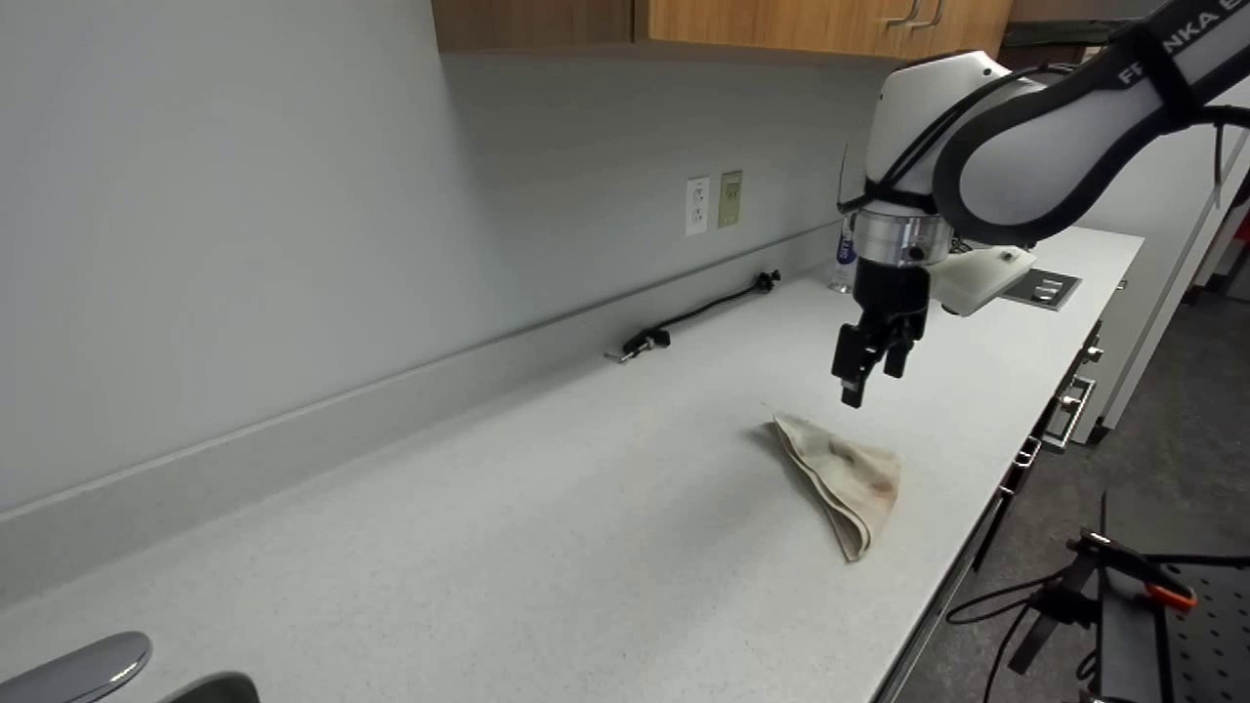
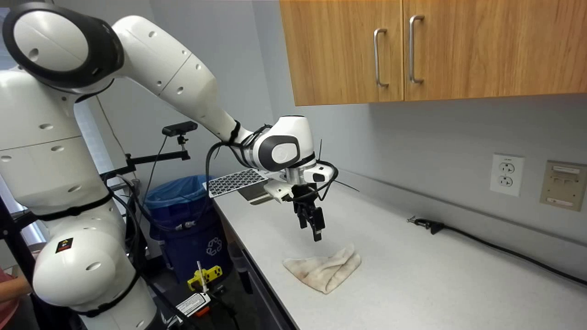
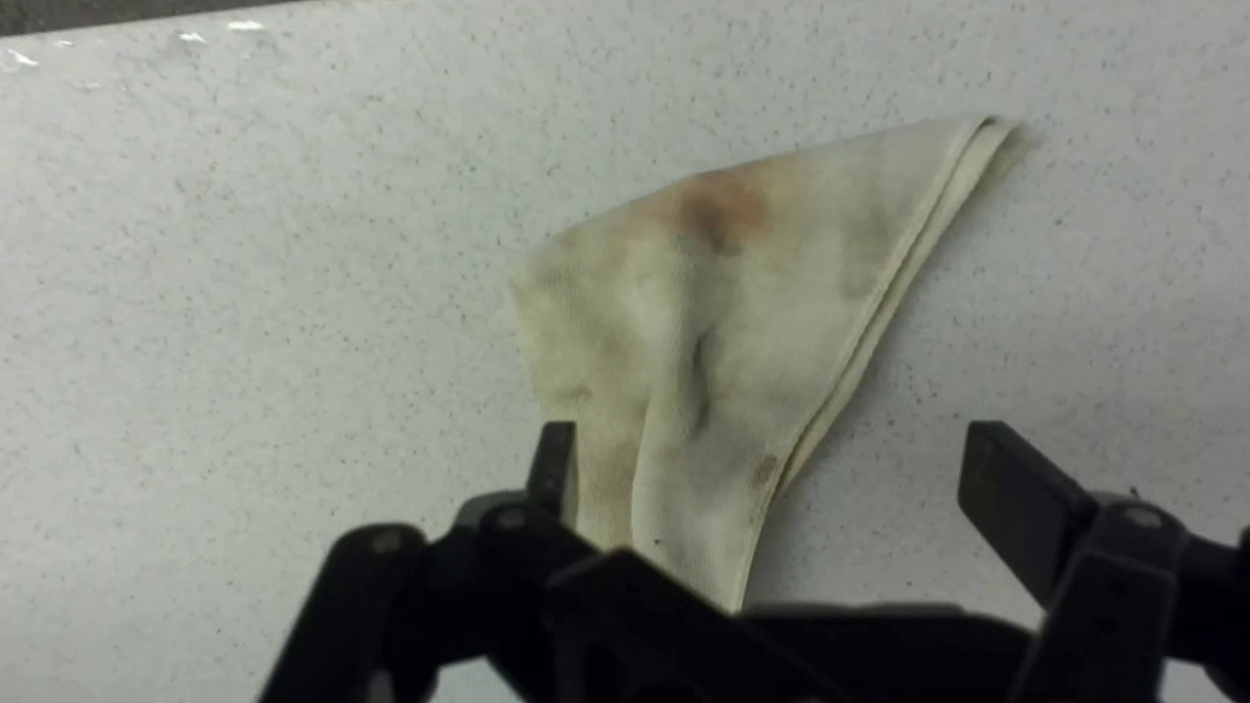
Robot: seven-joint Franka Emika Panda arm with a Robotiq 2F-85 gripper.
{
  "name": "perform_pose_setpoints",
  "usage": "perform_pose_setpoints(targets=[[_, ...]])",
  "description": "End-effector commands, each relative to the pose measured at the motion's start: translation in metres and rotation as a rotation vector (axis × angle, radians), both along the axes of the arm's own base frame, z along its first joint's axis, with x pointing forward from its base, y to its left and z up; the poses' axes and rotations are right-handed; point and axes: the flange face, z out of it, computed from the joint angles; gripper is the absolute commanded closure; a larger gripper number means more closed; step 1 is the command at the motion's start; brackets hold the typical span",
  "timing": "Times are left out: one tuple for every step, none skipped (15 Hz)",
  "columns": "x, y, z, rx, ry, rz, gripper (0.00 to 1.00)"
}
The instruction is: Spread the towel out on the counter
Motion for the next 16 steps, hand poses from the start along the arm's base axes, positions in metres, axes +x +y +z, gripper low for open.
perform_pose_setpoints(targets=[[0.028, -0.001, -0.012, -0.045, -0.050, -0.026, 0.00], [0.032, -0.003, -0.013, -0.057, -0.058, -0.035, 0.00], [0.035, -0.005, -0.013, -0.065, -0.061, -0.043, 0.00], [0.021, -0.003, -0.011, -0.038, -0.041, -0.026, 0.00], [0.025, -0.004, -0.012, -0.044, -0.044, -0.032, 0.00], [0.028, -0.005, -0.013, -0.046, -0.046, -0.036, 0.00], [0.029, -0.006, -0.013, -0.046, -0.046, -0.037, 0.00], [0.030, -0.006, -0.014, -0.047, -0.047, -0.037, 0.00], [0.031, -0.006, -0.014, -0.047, -0.047, -0.037, 0.00], [0.028, -0.005, -0.016, -0.038, -0.037, -0.038, 0.00], [0.028, -0.005, -0.024, -0.045, -0.028, -0.036, 0.00], [0.030, -0.006, -0.030, -0.044, -0.033, -0.035, 0.00], [0.034, -0.007, -0.038, -0.058, -0.035, -0.035, 0.01], [0.037, -0.008, -0.044, -0.062, -0.036, -0.033, 0.02], [0.042, -0.006, -0.049, -0.064, -0.044, -0.031, 0.00], [0.047, -0.007, -0.055, -0.067, -0.051, -0.029, 0.02]])
